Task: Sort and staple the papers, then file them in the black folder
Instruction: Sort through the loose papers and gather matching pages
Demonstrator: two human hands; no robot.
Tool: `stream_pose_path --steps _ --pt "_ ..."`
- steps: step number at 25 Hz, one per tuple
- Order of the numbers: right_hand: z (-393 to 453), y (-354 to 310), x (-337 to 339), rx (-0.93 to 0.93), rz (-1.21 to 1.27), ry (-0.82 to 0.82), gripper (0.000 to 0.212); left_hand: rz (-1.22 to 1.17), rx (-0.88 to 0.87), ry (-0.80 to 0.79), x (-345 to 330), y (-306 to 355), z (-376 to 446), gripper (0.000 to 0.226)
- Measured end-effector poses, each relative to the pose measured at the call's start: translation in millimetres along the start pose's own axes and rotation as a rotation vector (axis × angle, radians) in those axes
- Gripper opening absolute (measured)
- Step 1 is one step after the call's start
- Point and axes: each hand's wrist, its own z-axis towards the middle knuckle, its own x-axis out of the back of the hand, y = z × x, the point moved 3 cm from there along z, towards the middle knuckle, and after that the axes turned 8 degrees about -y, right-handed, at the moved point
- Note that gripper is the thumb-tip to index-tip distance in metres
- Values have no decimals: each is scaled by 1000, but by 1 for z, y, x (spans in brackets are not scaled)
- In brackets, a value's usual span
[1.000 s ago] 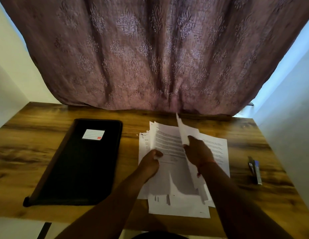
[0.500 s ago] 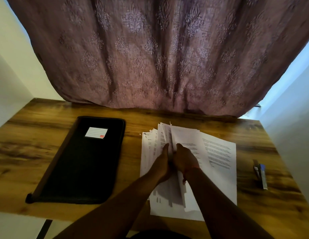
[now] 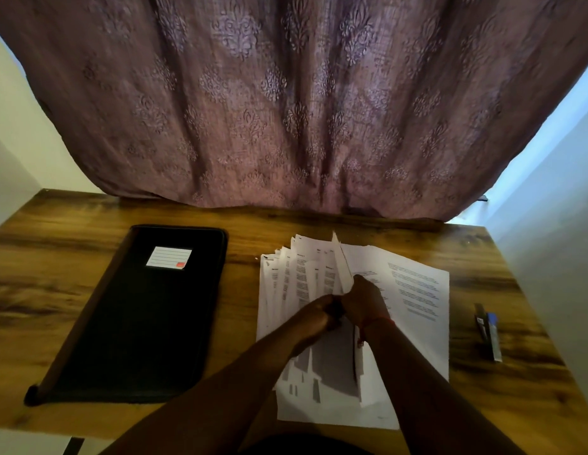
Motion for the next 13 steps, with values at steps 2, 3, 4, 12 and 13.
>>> stream_pose_path --steps 2,3,4,12,13 --pt "3 4 14 -22 -113 35 27 263 50 39 -1 -5 7 44" --pt "4 5 26 -35 -188 70 23 346 44 17 -2 -13 10 48" --pt "5 6 38 -43 -264 103 21 432 35 -14 -2 -21 14 51" --pt "15 20 9 -60 -377 -20 22 981 -42 97 -12 -14 29 42" --pt "14 23 6 -61 -332 -13 22 981 -68 113 -11 -16 31 41"
